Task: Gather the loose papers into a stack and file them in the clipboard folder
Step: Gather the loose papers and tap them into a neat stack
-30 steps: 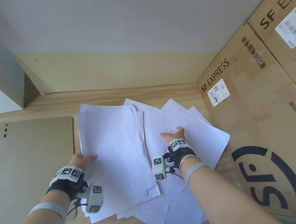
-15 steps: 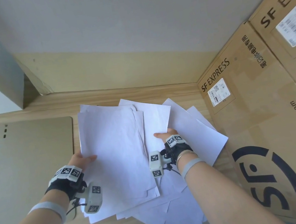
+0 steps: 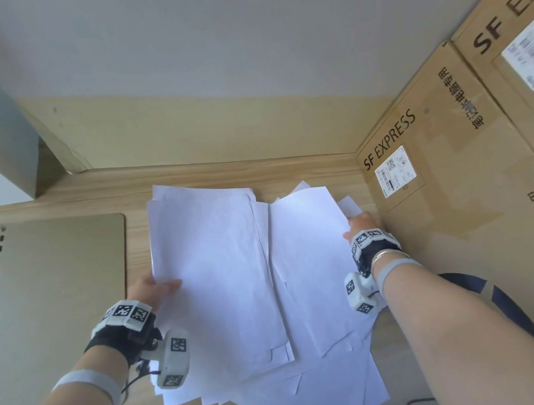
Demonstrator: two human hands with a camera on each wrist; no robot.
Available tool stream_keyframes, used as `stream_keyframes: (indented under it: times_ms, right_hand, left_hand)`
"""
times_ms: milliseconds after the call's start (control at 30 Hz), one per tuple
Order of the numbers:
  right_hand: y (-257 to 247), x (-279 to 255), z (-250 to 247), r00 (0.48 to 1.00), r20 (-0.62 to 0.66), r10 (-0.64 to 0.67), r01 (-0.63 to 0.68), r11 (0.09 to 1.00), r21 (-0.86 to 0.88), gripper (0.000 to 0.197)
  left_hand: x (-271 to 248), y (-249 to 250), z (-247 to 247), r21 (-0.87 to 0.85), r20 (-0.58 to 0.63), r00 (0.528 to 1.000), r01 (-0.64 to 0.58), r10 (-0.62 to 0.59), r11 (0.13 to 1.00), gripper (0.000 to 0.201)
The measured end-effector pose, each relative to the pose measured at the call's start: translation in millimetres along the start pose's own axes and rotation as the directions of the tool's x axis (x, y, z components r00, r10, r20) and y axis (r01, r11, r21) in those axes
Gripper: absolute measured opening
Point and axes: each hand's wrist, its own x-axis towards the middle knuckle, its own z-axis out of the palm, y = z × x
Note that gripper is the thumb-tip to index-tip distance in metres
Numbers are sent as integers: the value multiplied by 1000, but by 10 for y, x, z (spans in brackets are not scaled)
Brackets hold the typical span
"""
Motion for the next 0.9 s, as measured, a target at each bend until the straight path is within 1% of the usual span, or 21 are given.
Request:
stream_keyframes:
  times_ms: [33,100,133,167,267,367,400,433,500,533,567,600,633,700,800,833,900]
  right_hand:
    - [11,30,5,1000,-15,-8,8,1000,7,43]
    - [36,101,24,999,-22,-22,23,1000,17,51]
    - [52,137,38,999,-16,-32,33,999,22,53]
    - [61,159,40,999,-7,-37,37,999,22,54]
    - [89,236,49,999,3,-32,32,998,53,47]
    - [94,254,10,997,39,-69,65,994,86,54]
    - [100,257,0,995,51,-84,79,992,99,54]
    - [100,255,-10,994,45,-95,89,990,114,49]
    - [124,241,-10,996,-20,-92,94,981,168,31]
    - [143,231,-9,996,-60,-71,82,974,209,30]
    - [167,207,-29,995,-79,-56,74,963,258,34]
    - [193,189,-49,995,-79,-64,85,951,298,40]
    - [219,167,-81,994,-76,-74,95,941,324,42]
    - [285,122,-174,991,-122,-54,96,924,370,38]
    - [402,65,-341,969,-246,27,108,846,521,29]
    - [423,33,-390,962,-270,49,115,821,559,28]
    - [405,-51,-472,959,-279,45,147,766,626,25]
  left_hand:
    - [129,-71,-5,-7,0,1000,13,-13,1000,56]
    - [321,-181,-23,-28,-4,1000,25,-25,999,71]
    - [333,-190,-28,-30,-1,999,32,-32,999,74]
    - [318,-181,-27,-33,-8,999,36,-36,999,70]
    - [-76,54,15,-32,-33,999,36,-37,999,50]
    - [-162,112,67,-31,-46,998,44,-46,999,50]
    - [-172,116,79,-34,-49,998,41,-43,999,50]
    - [-162,111,91,-43,-53,998,39,-41,998,49]
    - [-159,106,110,-58,-64,997,37,-40,998,48]
    - [-162,108,115,-62,-68,997,33,-37,998,48]
    - [-179,123,113,-59,-66,997,30,-34,998,49]
    - [-203,143,115,-60,-63,998,25,-29,998,49]
    - [-212,153,117,-64,-64,998,22,-26,998,48]
    - [-252,173,122,-61,-60,998,10,-14,998,45]
    - [-265,166,117,-45,-63,998,-18,15,999,45]
    - [-255,163,111,-42,-61,998,-23,21,999,46]
    - [-285,189,110,-32,-63,998,-23,21,999,47]
